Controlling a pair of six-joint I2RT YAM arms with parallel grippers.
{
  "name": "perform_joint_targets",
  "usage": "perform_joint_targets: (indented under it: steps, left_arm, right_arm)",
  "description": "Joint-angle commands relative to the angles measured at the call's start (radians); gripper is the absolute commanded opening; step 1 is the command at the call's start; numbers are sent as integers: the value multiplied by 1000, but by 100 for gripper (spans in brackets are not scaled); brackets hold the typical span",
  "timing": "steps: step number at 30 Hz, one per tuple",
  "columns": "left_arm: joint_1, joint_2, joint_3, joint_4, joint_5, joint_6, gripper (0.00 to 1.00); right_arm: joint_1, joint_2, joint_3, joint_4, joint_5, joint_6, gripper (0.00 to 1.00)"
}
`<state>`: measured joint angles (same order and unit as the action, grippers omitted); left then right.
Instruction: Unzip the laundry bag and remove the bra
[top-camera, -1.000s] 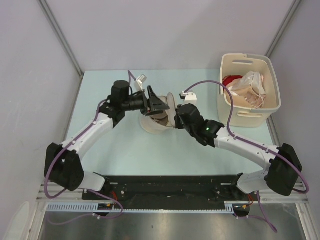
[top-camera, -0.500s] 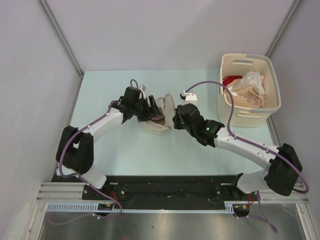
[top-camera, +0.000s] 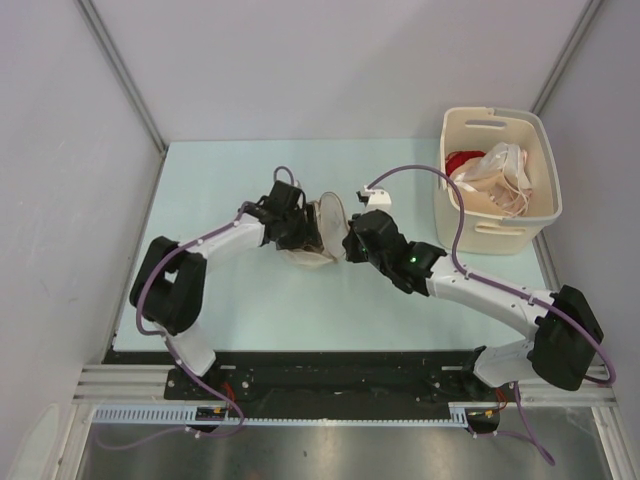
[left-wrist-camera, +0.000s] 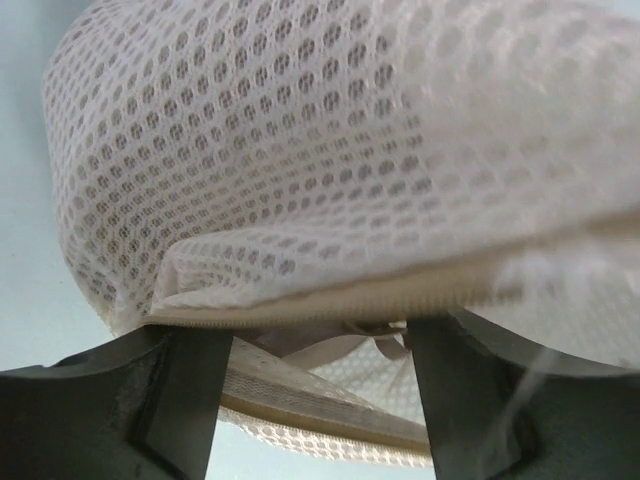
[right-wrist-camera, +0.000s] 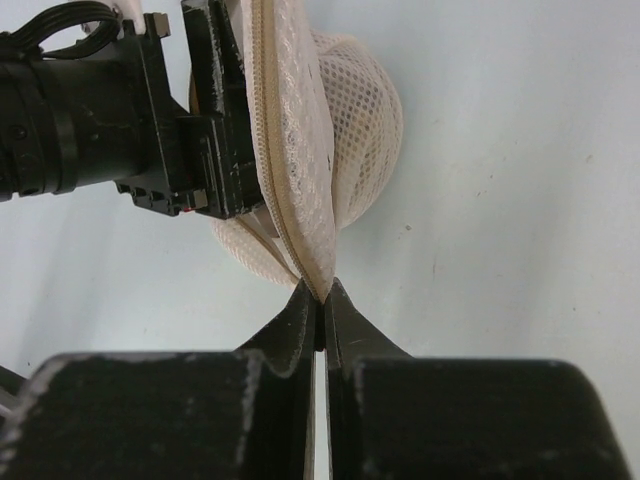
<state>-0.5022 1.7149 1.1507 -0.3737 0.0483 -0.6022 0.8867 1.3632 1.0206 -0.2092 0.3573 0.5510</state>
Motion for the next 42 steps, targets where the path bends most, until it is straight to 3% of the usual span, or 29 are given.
perform_joint_targets:
  steps: [1, 8, 11, 14, 15, 17, 18, 24, 25, 28, 42]
  left_arm:
    - [-10, 67, 40, 9, -97, -7, 71]
    - [-44, 149, 75, -5, -153, 1, 63]
    - [-48, 176, 80, -1, -145, -7, 52]
    - [-49, 186, 93, -11, -136, -11, 34]
    - [-48, 183, 96, -16, -137, -11, 22]
    - [-48, 173, 113, -33, -134, -4, 12]
    - [-48, 157, 119, -42, -127, -4, 1]
    - [-26, 32, 116, -1, 25, 19, 0]
    - [6, -1, 89, 30, 164, 15, 0]
    - [57, -59, 55, 107, 368, -13, 0]
    - [80, -207, 101, 53, 639, -2, 0]
  right_arm:
    - [3, 7, -20, 27, 9, 26, 0]
    - [-12, -12, -77, 34, -3, 41, 0]
    - [-20, -21, -94, 39, -6, 47, 0]
    - [-26, -26, -105, 41, -9, 52, 0]
    - [-28, -27, -108, 42, -11, 53, 0]
    - [-34, -26, -117, 48, -15, 58, 0]
    - [-35, -24, -120, 50, -21, 59, 0]
    - [-48, -38, -122, 60, -9, 88, 0]
    - [-54, -44, -122, 63, -8, 99, 0]
    - [-84, -38, -116, 70, -21, 127, 0]
    - [-256, 160, 15, 129, -156, 225, 0]
